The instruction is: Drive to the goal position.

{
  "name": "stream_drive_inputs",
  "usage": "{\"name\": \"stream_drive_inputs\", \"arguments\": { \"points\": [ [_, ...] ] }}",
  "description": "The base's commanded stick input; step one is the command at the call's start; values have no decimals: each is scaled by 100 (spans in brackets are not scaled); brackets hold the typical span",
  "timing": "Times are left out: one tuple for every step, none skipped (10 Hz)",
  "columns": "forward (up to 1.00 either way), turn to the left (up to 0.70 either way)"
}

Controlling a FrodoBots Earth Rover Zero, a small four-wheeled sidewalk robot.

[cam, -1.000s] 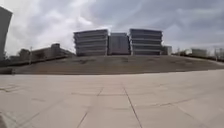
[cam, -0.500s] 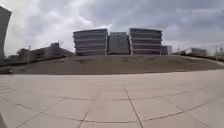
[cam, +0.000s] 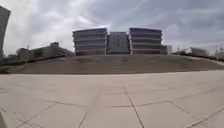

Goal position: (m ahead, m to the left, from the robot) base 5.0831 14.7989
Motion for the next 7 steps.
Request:
{"name": "stream_drive_inputs", "arguments": {
  "points": [
    [70,35],
    [70,35],
    [70,35],
    [70,35],
    [70,35],
    [70,35],
    [70,35]
  ]
}}
